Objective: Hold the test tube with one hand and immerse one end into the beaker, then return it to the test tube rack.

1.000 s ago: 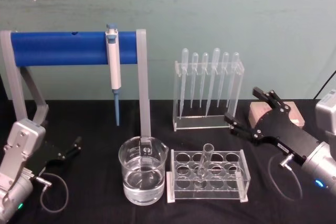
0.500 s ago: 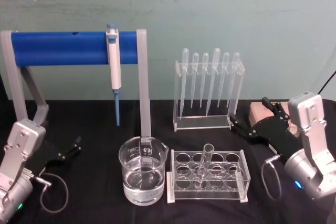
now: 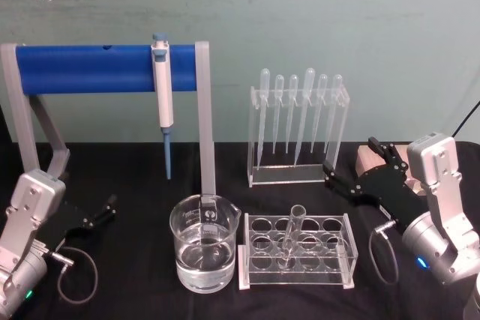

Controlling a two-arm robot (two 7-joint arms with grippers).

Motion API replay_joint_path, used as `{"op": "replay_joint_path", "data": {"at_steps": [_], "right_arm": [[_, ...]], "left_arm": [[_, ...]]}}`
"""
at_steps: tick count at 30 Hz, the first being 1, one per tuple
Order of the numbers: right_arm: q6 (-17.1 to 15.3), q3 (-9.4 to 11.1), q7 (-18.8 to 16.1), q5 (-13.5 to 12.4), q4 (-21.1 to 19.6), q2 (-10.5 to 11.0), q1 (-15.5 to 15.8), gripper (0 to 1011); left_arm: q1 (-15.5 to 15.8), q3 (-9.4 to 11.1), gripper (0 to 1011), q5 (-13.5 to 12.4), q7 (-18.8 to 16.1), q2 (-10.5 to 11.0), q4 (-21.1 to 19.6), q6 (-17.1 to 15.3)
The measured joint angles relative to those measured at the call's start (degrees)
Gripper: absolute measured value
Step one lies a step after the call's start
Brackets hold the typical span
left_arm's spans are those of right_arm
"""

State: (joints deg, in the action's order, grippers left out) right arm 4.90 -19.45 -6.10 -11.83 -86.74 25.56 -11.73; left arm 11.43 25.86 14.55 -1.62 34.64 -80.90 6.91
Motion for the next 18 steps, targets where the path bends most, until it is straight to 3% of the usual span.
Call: {"op": "replay_joint_path", "data": {"at_steps": [18], "right_arm": [[-0.37, 0.00, 0.17, -0.18, -0.30, 0.16, 0.10, 1004]], "left_arm": [[0.00, 0.00, 1000, 0.00, 0.00, 0.00, 0.00, 0.00]]}}
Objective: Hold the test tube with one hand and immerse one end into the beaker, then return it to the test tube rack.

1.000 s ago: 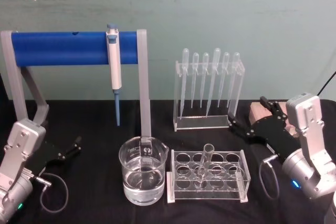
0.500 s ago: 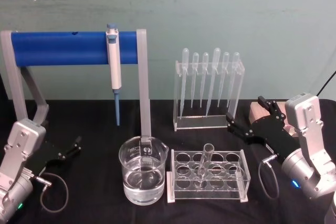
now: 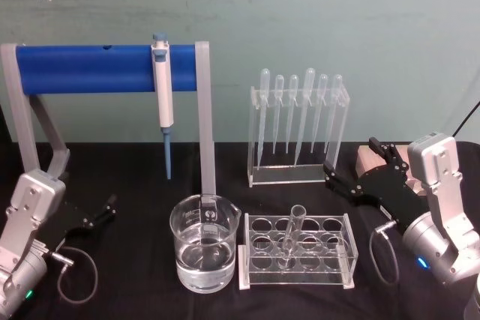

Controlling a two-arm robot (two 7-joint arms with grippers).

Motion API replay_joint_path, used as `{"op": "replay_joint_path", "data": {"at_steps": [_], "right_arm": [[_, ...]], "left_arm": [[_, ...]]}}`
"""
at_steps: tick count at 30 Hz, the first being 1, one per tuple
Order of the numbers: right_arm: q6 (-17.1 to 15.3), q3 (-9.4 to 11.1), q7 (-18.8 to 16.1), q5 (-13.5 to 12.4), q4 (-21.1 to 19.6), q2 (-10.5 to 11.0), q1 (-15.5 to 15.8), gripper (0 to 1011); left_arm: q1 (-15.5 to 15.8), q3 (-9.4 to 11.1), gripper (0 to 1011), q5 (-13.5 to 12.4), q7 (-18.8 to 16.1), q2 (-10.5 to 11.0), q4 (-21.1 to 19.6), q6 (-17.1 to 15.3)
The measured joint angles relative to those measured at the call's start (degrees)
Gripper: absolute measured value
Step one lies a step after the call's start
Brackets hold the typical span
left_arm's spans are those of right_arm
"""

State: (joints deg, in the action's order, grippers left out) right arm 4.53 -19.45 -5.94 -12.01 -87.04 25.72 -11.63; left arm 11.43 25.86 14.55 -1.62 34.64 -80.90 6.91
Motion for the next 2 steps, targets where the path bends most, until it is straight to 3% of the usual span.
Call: {"op": "replay_joint_path", "data": {"at_steps": [2], "right_arm": [[-0.02, 0.00, 0.01, -0.01, -0.02, 0.01, 0.01, 1004]], "left_arm": [[0.00, 0.00, 1000, 0.00, 0.00, 0.00, 0.00, 0.00]]}}
